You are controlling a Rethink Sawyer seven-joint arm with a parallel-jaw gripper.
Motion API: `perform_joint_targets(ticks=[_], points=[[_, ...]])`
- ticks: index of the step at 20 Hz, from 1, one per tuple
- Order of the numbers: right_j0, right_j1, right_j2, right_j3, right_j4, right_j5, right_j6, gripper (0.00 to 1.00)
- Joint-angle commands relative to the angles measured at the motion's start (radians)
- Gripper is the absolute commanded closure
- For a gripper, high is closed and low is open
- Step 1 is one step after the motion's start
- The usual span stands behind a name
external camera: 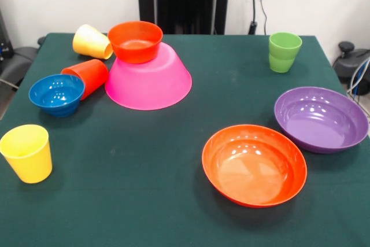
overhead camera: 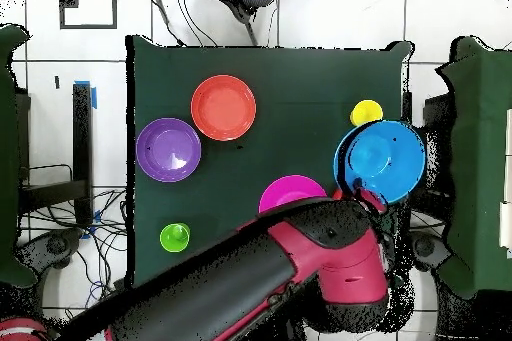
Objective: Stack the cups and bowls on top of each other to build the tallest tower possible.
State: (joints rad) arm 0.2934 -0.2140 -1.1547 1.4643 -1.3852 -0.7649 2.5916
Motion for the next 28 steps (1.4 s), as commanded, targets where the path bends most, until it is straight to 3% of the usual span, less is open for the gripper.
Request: perform_joint_targets(ticks=[1,12,19,28], points=[[0.018,0.082,0.211,0.042,0.012,0.092,-0.041,1.00],[0.032,0.174,0.194,0.025,-0.021,0.085,0.094,1.00],[0.020,0.202,0.203,0.026,0.030,0.134,0.042,1.00],[0.034,0.281,0.202,0.012,0.018,0.169,0.084,1.00]])
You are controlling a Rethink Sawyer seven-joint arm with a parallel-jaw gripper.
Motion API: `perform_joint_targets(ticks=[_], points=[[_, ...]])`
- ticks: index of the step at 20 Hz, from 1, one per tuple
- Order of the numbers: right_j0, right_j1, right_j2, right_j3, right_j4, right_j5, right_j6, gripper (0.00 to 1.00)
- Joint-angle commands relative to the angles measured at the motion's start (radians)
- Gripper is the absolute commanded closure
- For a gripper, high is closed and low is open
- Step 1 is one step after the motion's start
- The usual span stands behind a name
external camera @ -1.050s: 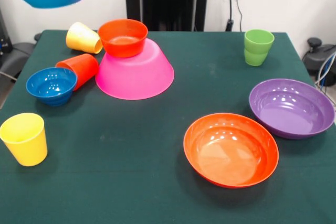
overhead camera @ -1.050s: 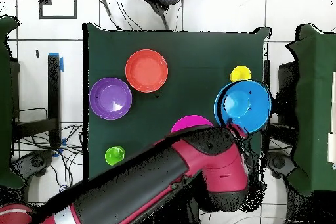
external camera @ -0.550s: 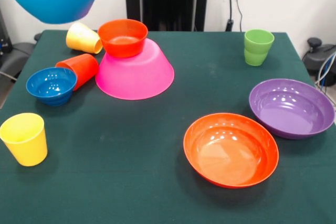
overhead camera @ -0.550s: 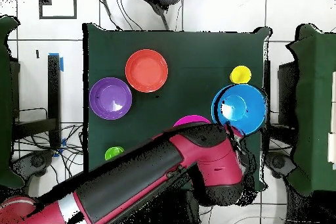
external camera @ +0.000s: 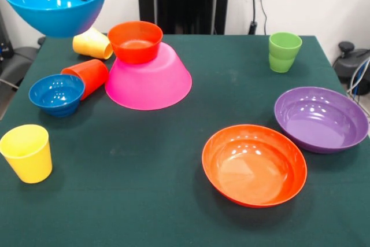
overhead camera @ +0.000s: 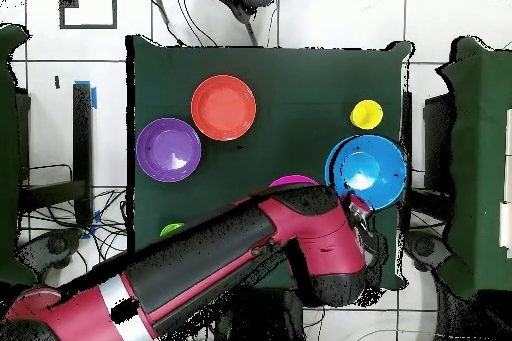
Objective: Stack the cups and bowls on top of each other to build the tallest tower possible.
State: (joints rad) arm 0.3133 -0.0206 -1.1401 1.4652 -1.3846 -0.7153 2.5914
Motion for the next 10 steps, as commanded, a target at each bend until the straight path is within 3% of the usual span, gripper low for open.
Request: perform_joint_targets(ticks=[1,7,10], points=[[0.014,0.094,0.188,0.009,0.020,0.125,0.083,1.00],[0.038,0.128,0.177,0.011,-0.028,0.082,0.133,1.00],[0.054,0.105,0.181,0.040,-0.024,0.051,0.135,1.00]])
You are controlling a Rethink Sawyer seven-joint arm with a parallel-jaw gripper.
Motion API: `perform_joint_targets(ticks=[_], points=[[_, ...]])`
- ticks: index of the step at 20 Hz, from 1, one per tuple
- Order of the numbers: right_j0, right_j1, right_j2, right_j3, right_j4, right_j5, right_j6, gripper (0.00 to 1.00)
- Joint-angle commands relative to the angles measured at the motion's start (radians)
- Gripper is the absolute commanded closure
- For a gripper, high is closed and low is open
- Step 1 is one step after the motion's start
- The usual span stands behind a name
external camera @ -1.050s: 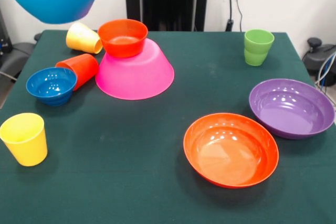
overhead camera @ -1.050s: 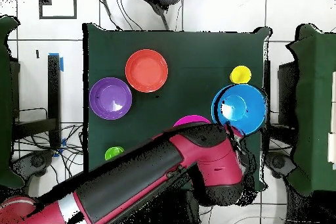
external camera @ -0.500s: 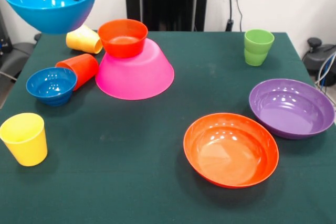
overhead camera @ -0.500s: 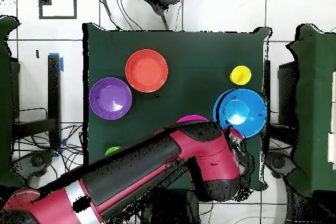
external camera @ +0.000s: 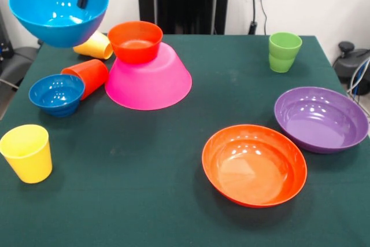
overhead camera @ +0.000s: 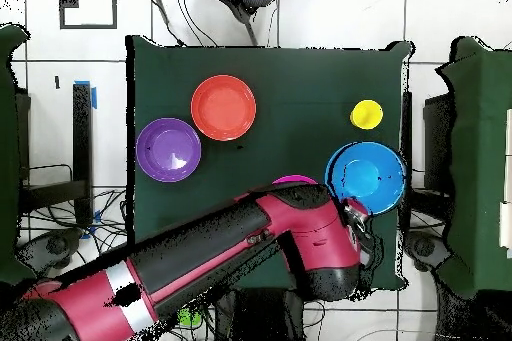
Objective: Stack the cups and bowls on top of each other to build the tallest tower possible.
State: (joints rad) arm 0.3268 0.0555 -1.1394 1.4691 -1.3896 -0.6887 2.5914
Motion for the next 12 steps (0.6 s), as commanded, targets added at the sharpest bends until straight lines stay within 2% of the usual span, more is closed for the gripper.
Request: perform_joint_targets(ticks=[1,7,12], points=[[0.047,0.029,0.180,0.042,-0.020,0.019,0.139,1.00],[0.093,0.017,0.173,0.091,-0.021,0.006,0.165,1.00],[0.091,-0.075,0.195,0.151,0.005,-0.049,0.127,1.00]])
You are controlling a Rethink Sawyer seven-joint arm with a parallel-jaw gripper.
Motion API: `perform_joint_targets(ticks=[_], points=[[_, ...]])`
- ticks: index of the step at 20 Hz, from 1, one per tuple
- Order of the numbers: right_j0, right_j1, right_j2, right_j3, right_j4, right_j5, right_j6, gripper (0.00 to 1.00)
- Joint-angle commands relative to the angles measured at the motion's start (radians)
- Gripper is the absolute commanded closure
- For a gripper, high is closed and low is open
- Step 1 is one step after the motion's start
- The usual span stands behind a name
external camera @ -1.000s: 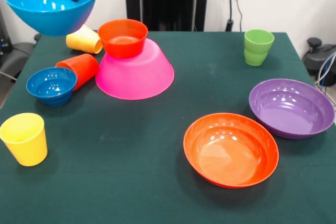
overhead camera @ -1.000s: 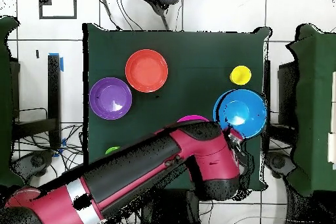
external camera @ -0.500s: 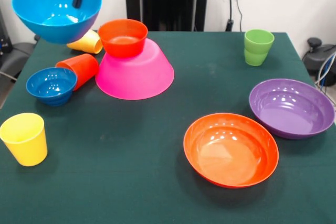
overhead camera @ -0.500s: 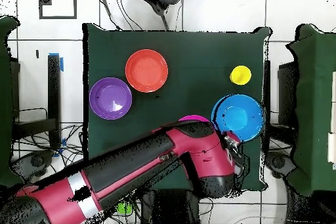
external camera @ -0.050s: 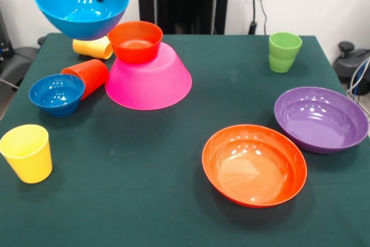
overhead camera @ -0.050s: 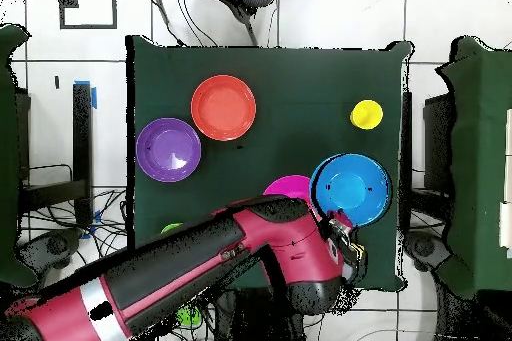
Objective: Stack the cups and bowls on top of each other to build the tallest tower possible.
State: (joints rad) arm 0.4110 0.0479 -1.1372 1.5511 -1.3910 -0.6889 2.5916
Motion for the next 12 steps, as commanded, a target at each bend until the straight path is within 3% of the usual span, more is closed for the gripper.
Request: perform_joint_targets(ticks=[1,12], points=[[0.006,-0.085,0.195,0.082,0.010,-0.056,0.114,1.00],[0.003,-0.198,0.272,0.210,0.072,-0.021,0.037,1.00]])
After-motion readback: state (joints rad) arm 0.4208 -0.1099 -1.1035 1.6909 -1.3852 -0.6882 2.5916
